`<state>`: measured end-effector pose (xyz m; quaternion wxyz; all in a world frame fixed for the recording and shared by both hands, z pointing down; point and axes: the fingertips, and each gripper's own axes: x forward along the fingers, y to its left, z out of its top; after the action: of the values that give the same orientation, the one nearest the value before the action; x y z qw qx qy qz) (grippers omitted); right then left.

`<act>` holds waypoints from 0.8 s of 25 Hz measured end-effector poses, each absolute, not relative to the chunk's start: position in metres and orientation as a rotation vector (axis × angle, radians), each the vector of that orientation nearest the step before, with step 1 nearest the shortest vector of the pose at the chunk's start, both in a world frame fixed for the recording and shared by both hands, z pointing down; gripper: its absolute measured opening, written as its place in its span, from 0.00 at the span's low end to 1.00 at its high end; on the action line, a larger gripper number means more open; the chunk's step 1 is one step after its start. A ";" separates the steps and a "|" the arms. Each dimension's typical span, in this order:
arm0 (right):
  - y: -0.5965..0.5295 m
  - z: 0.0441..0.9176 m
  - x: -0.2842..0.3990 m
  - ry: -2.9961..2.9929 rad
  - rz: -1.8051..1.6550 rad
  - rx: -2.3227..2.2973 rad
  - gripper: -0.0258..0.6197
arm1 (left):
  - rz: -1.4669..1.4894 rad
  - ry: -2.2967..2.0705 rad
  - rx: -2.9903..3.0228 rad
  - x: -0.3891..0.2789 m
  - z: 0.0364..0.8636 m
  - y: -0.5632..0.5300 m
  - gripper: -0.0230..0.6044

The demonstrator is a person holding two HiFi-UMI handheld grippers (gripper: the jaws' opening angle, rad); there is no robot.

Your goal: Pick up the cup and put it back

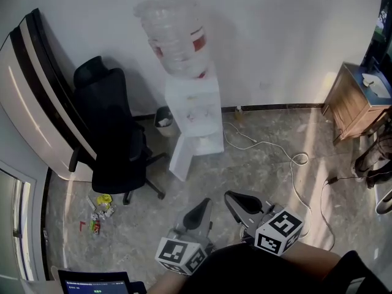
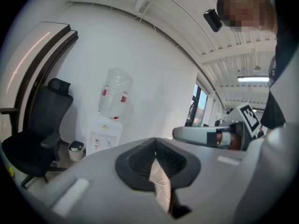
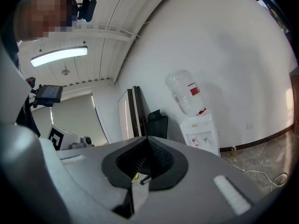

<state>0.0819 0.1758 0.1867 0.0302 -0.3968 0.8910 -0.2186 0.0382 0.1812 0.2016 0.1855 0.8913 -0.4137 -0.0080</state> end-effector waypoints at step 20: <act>0.137 0.194 0.181 2.714 -0.748 -1.093 0.05 | 0.085 -1.249 2.489 0.141 0.206 0.151 0.04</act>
<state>0.1807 0.1371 0.1942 0.0607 -0.3612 0.8971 -0.2472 0.1410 0.1509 0.2062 0.1769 0.8792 -0.4413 0.0301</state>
